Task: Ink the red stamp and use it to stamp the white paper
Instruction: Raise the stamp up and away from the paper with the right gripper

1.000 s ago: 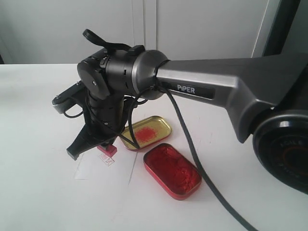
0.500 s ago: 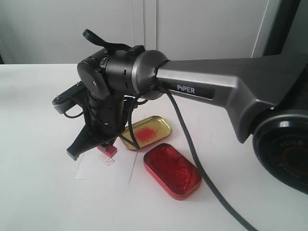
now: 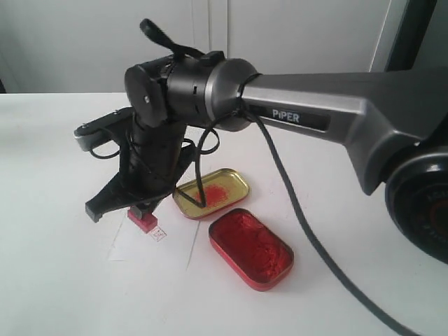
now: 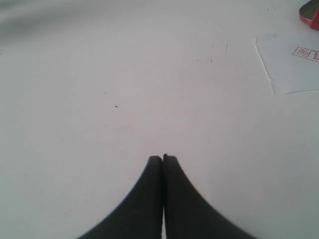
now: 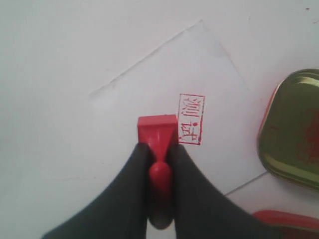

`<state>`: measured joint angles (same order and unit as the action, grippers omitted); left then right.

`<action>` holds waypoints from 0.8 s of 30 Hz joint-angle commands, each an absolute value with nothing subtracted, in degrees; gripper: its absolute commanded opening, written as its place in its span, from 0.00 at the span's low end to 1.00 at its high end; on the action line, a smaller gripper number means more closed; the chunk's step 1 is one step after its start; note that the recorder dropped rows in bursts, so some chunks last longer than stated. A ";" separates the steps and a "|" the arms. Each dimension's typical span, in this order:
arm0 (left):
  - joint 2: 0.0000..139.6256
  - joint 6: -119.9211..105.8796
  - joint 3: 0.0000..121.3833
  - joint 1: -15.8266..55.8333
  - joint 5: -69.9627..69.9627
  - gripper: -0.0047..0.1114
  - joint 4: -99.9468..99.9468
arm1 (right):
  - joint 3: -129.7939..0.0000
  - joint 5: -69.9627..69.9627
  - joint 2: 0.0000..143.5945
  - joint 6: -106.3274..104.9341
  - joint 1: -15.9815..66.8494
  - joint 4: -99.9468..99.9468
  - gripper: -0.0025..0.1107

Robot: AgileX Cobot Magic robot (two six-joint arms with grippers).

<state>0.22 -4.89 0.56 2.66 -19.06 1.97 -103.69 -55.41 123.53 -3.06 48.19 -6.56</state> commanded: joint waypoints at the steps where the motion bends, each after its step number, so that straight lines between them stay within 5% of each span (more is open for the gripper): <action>1: 0.00 -4.90 0.00 2.95 -19.11 0.04 2.11 | -103.49 -55.53 122.12 -8.47 43.06 -19.06 0.02; 24: 0.00 -4.90 0.00 2.95 -19.11 0.04 2.11 | -103.49 -55.18 122.23 -16.69 27.30 -40.87 0.02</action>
<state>0.22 -4.99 0.56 2.66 -19.06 1.97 -103.69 -56.27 122.95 -15.02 28.41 -39.53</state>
